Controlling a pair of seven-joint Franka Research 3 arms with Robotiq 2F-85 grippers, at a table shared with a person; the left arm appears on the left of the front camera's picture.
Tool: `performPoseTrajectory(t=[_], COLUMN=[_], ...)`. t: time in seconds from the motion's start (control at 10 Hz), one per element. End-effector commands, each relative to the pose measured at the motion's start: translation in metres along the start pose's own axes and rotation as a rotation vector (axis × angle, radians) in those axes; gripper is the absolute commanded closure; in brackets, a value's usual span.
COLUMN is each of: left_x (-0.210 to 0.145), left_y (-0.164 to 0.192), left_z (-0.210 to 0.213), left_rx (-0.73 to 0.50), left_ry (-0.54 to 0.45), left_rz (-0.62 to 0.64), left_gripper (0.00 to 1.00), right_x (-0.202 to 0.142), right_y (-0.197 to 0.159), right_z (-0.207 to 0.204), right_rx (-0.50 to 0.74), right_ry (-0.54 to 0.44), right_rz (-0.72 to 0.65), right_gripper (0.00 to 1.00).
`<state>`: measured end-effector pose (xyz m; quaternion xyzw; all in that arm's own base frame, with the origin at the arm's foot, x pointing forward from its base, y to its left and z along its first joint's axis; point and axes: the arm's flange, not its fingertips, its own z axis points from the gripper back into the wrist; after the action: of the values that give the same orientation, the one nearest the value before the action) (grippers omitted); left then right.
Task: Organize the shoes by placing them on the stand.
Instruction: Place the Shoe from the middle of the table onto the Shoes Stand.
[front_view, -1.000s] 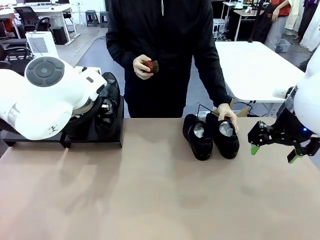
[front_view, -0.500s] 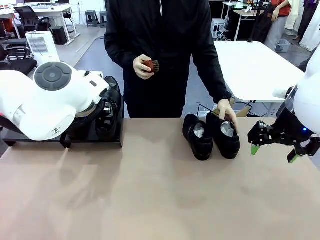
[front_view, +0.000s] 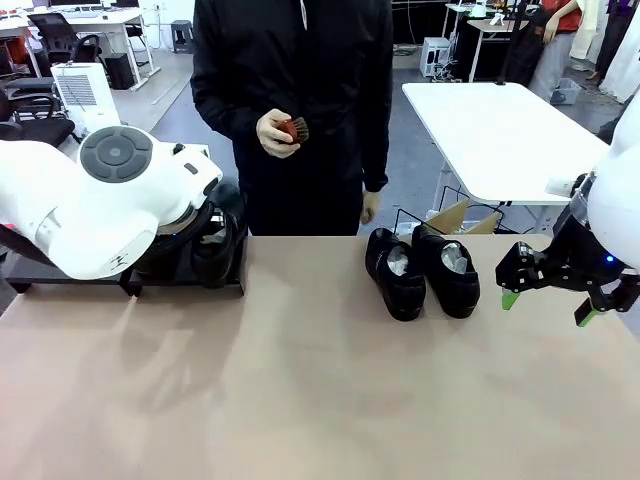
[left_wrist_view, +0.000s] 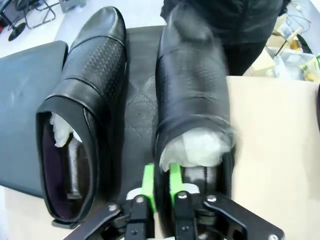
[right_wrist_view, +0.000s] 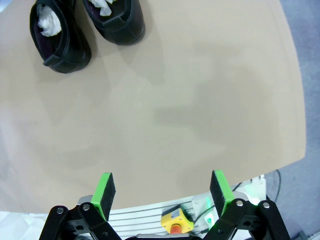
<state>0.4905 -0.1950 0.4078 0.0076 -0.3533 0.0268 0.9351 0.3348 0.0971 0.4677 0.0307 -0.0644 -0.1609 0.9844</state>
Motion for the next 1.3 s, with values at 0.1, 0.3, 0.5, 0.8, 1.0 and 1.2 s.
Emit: performPoseTrajectory(t=[0.1,0.3,0.5,0.8,1.0,1.2], left_x=[0.01,0.012,0.013,0.017,0.015,0.015], left_y=[-0.014,-0.013,-0.011,-0.012,-0.011,-0.011], left_z=[-0.028,-0.028,-0.017,0.011,0.0,0.0], left_rx=[0.025,0.034,0.042,0.029,0.032,0.032], left_ry=[-0.033,-0.038,-0.054,-0.07,-0.05,-0.05], left_rz=[0.036,0.051,0.058,0.05,0.025,0.025], left_gripper=[0.29,0.0,0.0,0.0,0.0,0.0], right_x=[0.001,0.001,0.001,0.001,0.001,0.001], right_y=[0.0,0.0,0.0,0.0,0.0,0.0], right_z=[0.0,0.0,0.0,0.0,0.0,0.0], right_rx=[0.018,0.018,0.018,0.018,0.018,0.018], right_ry=[0.007,0.007,0.007,0.007,0.007,0.007], right_rz=[0.013,0.013,0.013,0.013,0.013,0.013], right_gripper=[0.0,0.0,0.0,0.0,0.0,0.0])
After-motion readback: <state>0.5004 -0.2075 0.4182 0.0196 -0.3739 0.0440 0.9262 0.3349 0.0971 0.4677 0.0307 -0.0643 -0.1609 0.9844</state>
